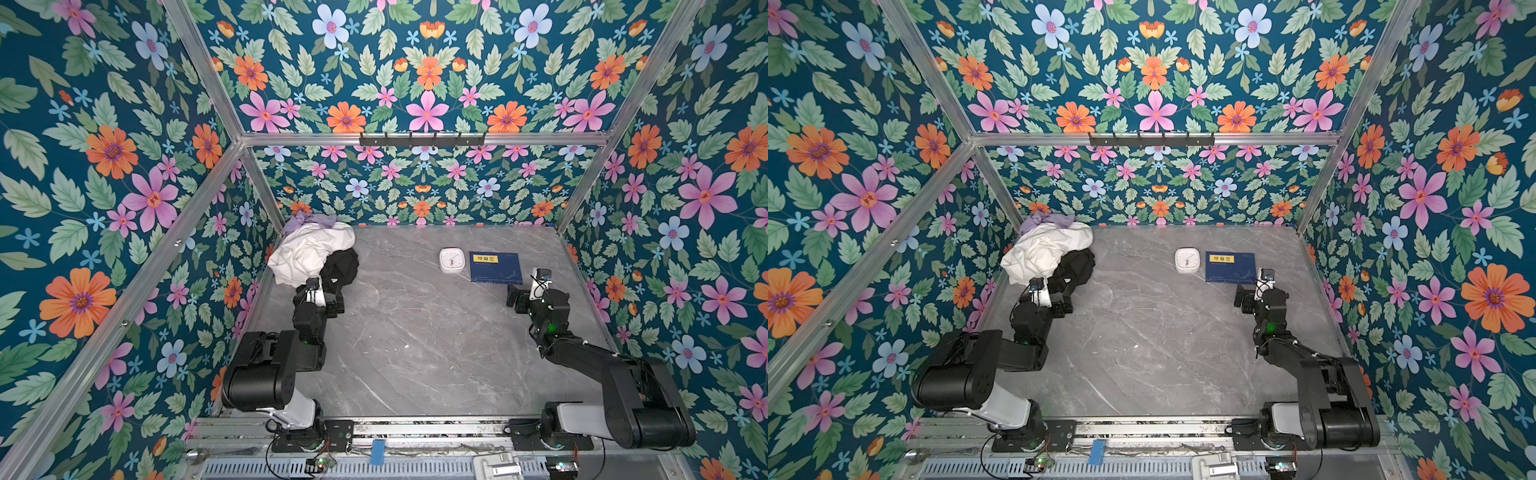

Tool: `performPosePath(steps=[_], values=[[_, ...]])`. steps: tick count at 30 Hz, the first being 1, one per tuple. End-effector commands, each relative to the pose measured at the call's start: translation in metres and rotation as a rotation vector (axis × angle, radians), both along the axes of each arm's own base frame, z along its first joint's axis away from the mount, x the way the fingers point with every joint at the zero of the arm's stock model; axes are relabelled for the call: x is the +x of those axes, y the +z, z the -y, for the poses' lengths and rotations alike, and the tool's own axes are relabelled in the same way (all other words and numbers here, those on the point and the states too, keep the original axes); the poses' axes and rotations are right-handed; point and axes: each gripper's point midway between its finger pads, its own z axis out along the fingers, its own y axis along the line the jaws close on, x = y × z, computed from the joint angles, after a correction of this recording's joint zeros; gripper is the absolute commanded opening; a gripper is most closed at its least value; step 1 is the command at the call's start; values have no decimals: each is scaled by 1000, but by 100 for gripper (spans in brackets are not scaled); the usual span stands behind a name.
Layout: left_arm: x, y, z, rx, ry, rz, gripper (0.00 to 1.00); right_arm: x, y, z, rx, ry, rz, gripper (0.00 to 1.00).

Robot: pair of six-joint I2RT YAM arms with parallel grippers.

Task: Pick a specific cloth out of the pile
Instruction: 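Reach the left gripper to the cloth pile while the right gripper moves toward it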

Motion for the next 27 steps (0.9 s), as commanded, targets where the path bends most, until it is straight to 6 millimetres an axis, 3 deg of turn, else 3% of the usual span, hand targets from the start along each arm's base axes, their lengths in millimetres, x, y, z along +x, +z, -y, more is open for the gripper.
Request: performPosePath(steps=[1,8,13,19,27], values=[[2,8,-9,17,72,-41,100,-8,6,-2,-35,-20,-51,99],[22,47,-14,-167,167,-163,100,-10,40,-31,252,-14,-51,100],[48,63,-2,-227,142,-292,100,-2,48,-77,282,59,-101,100],[77,63,11,-213,90,-470,97,6,30,-142,299,216,-216,100],[101,46,19,-190,58,-593,92,18,9,-196,284,320,-291,100]])
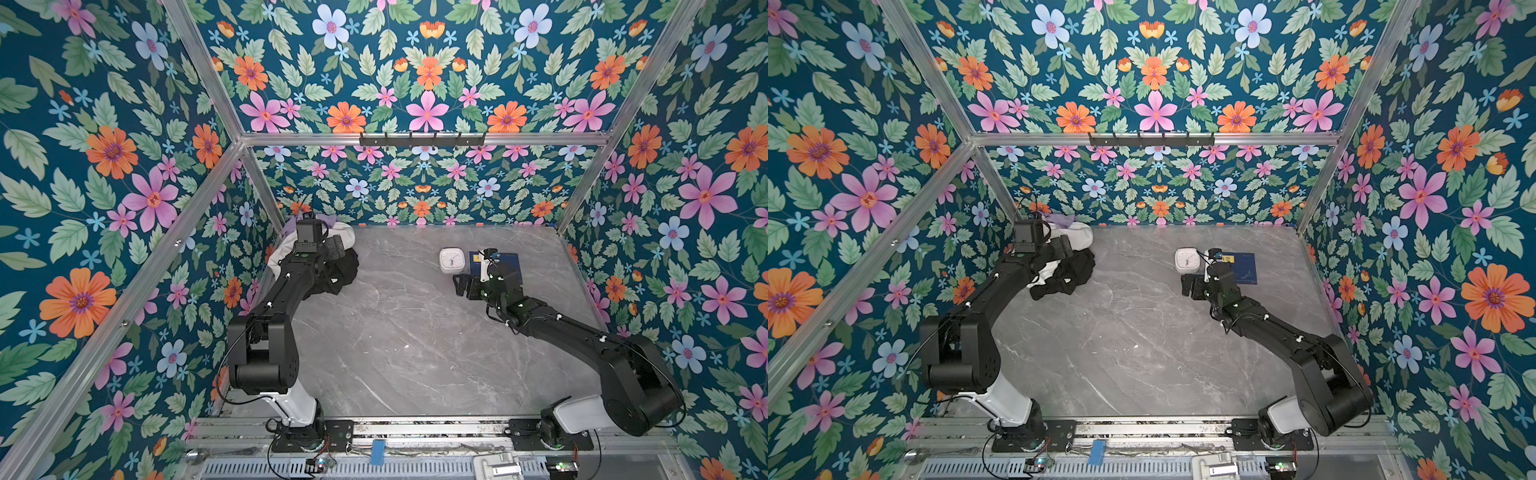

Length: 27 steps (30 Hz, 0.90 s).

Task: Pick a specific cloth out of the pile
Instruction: 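Reach the left gripper to the cloth pile while the right gripper moves toward it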

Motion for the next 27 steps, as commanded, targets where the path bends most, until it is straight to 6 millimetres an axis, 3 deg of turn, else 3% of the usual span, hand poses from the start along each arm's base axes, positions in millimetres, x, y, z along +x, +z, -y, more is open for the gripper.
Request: performPosePath(steps=[1,7,13,21,27], values=[[-5,-22,3,17,-31,-103,92,3,-4,-23,10,53,-15,99],[12,-48,10,14,-70,-186,91,6,-13,-60,-16,139,-39,100],[24,-68,14,38,-81,-246,88,9,-29,-75,-29,172,-79,100],[31,-92,17,89,-84,-308,67,10,-34,-80,-30,177,-92,99],[31,-95,11,119,-63,-322,44,11,-36,-81,-34,178,-100,100]])
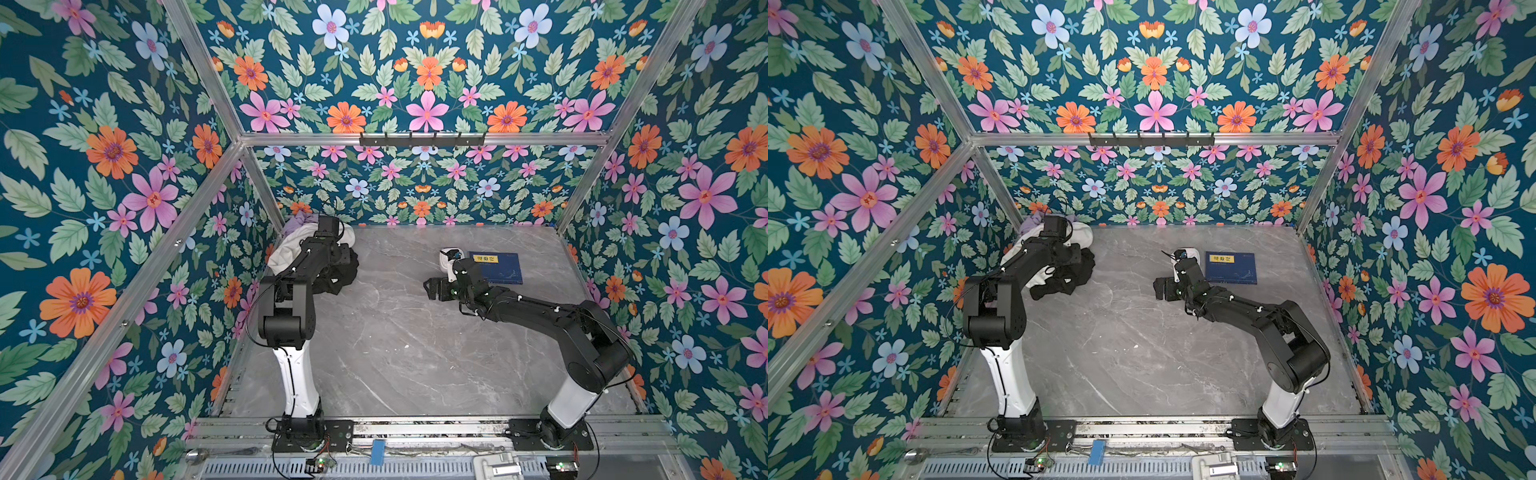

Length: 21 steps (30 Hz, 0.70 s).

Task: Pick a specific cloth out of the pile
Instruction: 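Reach the left gripper to the cloth pile while the right gripper moves toward it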

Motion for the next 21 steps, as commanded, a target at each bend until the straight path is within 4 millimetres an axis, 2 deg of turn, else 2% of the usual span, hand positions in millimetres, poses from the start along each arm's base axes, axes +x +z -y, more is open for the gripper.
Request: performPosePath(steps=[1,8,14,21], values=[[-3,1,-7,39,14,-13,41,0,0,-2,0,6,-5,99],[-3,11,-10,48,28,4,16,0,-1,-4,-3,9,-7,100],[-1,25,-10,42,37,30,2,-1,-2,-6,-11,14,-7,100],[1,49,-9,25,50,76,0,-3,-1,-8,-25,26,7,100]])
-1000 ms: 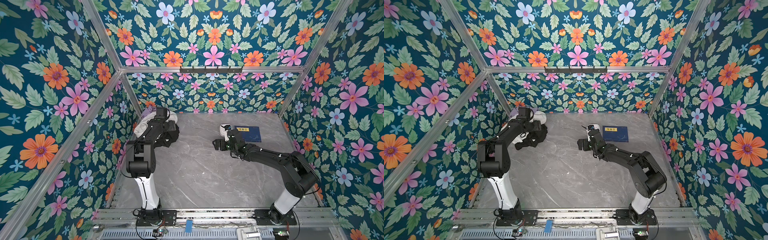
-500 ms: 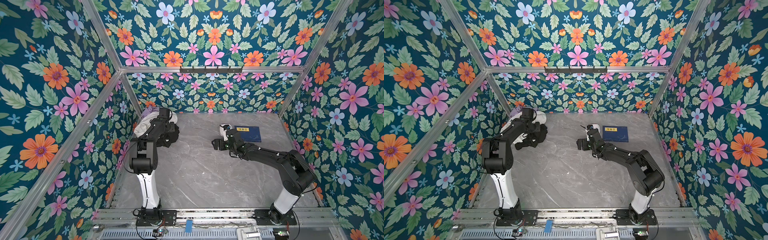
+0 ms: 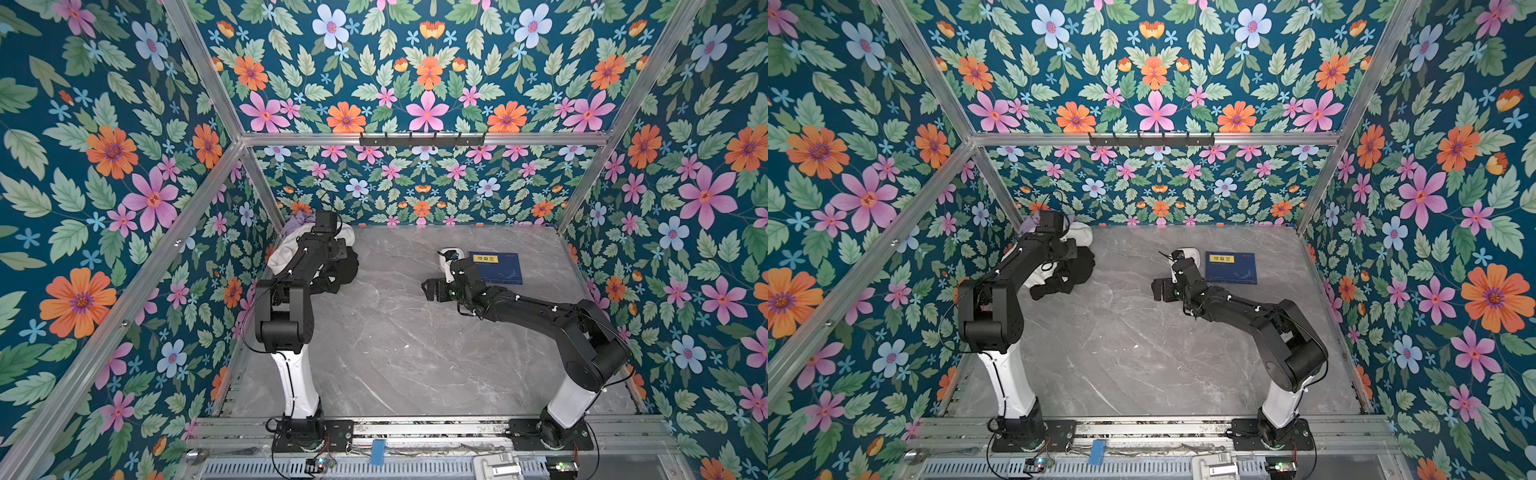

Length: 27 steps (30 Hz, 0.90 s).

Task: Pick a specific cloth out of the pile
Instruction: 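Reach the left gripper to the cloth pile while the right gripper moves toward it, then grasp the black cloth with the right gripper while the left gripper holds the pile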

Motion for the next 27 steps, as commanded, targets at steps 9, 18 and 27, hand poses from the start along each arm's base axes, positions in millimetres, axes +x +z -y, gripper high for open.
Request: performPosePath(steps=[9,18,27], values=[[2,51,4,-50,11,80,0,-1,16,-21,-20,67,100,99],[2,84,13,-108,-4,140,0,11,43,-73,110,237,158,88],[-4,100,17,-138,-15,162,0,34,52,-145,310,417,234,83]])
